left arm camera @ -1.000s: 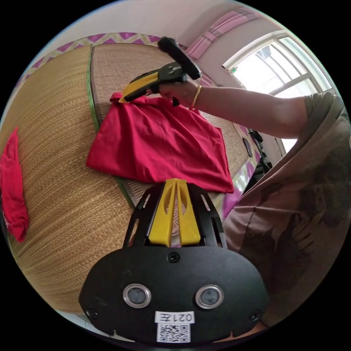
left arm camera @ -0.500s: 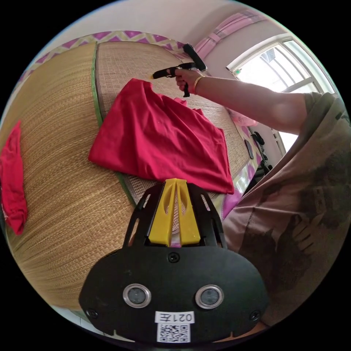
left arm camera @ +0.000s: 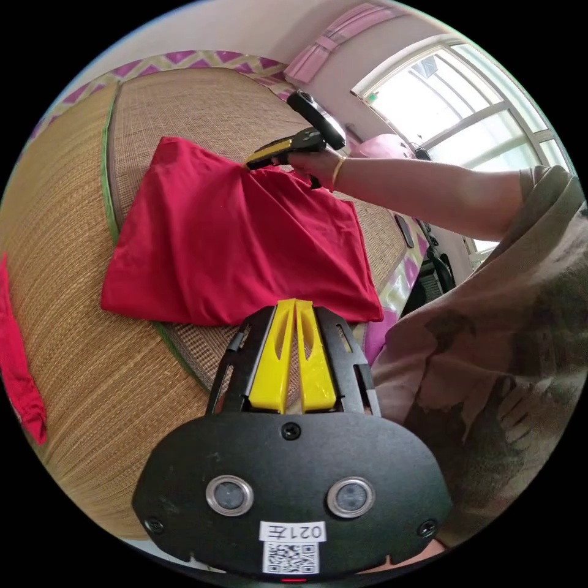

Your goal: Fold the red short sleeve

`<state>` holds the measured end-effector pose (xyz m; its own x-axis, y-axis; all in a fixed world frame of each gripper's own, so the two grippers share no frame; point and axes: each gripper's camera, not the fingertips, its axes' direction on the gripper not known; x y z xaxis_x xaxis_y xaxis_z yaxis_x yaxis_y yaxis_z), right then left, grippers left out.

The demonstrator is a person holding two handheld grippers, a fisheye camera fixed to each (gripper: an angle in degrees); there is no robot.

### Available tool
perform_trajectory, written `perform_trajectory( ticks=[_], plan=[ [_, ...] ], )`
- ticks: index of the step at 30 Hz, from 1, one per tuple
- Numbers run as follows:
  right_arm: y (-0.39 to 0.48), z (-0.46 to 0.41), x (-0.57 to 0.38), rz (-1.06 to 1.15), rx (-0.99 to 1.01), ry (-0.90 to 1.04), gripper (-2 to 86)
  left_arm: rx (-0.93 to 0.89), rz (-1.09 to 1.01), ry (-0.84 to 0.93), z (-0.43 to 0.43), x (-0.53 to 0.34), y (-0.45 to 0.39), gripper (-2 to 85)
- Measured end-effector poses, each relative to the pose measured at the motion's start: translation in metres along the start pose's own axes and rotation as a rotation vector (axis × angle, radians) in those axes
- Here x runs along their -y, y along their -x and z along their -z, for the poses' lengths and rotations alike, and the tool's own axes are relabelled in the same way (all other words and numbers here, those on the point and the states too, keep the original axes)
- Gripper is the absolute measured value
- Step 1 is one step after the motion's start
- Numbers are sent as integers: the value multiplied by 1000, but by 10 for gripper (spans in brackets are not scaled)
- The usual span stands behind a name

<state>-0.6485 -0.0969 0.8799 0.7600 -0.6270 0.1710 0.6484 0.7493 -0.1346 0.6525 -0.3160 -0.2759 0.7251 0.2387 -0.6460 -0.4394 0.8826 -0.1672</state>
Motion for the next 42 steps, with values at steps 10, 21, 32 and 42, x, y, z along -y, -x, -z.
perform_trajectory(
  ticks=[10,21,32,42],
  plan=[
    [18,27,-148,-150,98,-87,8,40,-69,64,-22,38,-81,79],
    [-18,-110,-305,-502,353,26,84,-504,467,-57,-118,-53,-111,107],
    [-17,-290,-378,-935,906,-67,123,-686,530,-114,-160,-84,-165,135],
    [41,-408,-378,-958,1001,-69,110,-680,423,-149,-179,-81,-255,131]
  ],
)
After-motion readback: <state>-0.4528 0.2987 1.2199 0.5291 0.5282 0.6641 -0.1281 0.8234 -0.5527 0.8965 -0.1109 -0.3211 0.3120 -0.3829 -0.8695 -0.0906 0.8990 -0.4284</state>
